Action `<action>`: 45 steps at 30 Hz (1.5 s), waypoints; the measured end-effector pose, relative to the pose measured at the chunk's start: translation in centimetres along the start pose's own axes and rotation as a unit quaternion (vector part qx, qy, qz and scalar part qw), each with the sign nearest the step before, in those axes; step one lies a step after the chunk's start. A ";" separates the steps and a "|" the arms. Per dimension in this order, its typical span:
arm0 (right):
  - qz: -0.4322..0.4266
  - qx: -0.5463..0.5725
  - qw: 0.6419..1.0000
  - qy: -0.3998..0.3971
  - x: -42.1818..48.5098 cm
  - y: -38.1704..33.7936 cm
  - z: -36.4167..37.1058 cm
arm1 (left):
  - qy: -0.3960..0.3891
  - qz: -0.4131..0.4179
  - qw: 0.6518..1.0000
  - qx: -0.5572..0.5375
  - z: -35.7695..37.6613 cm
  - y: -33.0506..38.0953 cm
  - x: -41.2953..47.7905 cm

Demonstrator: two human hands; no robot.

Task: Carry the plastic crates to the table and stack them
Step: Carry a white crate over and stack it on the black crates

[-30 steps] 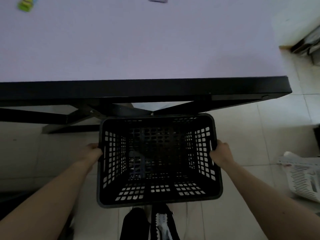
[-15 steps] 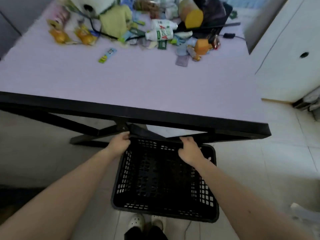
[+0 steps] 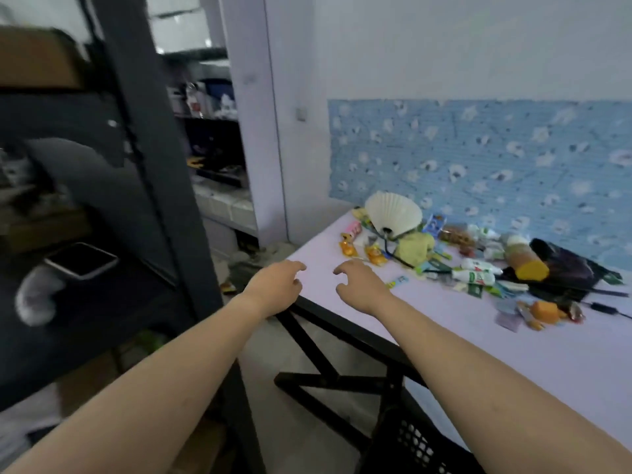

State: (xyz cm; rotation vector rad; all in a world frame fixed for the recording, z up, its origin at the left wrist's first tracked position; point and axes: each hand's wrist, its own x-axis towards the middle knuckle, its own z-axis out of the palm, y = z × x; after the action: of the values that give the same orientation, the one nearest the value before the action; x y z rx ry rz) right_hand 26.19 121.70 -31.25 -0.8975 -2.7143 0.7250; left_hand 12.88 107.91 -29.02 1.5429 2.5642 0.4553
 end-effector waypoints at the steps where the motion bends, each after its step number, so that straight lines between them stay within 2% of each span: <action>1: -0.028 -0.003 1.000 0.004 -0.3 -3.6 0.1 | 0.018 -0.008 1.000 0.001 -2.2 -1.4 -1.9; 4: -0.109 0.001 0.994 -0.005 -2.3 -13.6 1.5 | 0.050 -0.028 0.998 0.008 -7.8 -5.1 -8.4; 7: -0.179 0.011 0.984 -0.016 -5.0 -22.2 3.4 | 0.081 -0.056 0.993 0.063 -12.3 -9.1 -15.5; 10: -0.242 0.012 0.970 -0.030 -8.1 -29.8 4.9 | 0.097 -0.122 0.984 0.089 -16.6 -13.6 -23.0; 14: -0.285 0.035 0.957 -0.049 -11.3 -39.6 6.9 | 0.148 -0.215 0.960 0.099 -21.9 -19.2 -32.2; 19: -0.363 0.013 0.925 -0.113 -14.0 -50.3 10.2 | 0.181 -0.306 0.928 0.112 -26.6 -24.9 -41.5; 27: -0.442 0.002 0.876 -0.191 -13.8 -64.0 18.5 | 0.222 -0.416 0.877 0.091 -29.1 -34.5 -51.2; 38: -0.568 0.025 0.777 -0.271 -16.2 -79.6 31.0 | 0.218 -0.564 0.791 0.094 -32.4 -44.5 -62.6; 42: -0.593 0.028 0.750 -0.293 -17.7 -83.3 34.1 | 0.218 -0.586 0.774 0.095 -32.5 -47.6 -65.4; 45: -0.600 0.026 0.744 -0.295 -17.8 -86.2 36.4 | 0.214 -0.585 0.777 0.093 -33.0 -51.0 -66.6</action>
State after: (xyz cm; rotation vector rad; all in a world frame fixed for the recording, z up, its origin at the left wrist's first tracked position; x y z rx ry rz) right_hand -15.19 36.75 -19.50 1.2892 -2.8601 0.7688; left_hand -6.70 20.65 -17.42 -0.4219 3.2847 0.3810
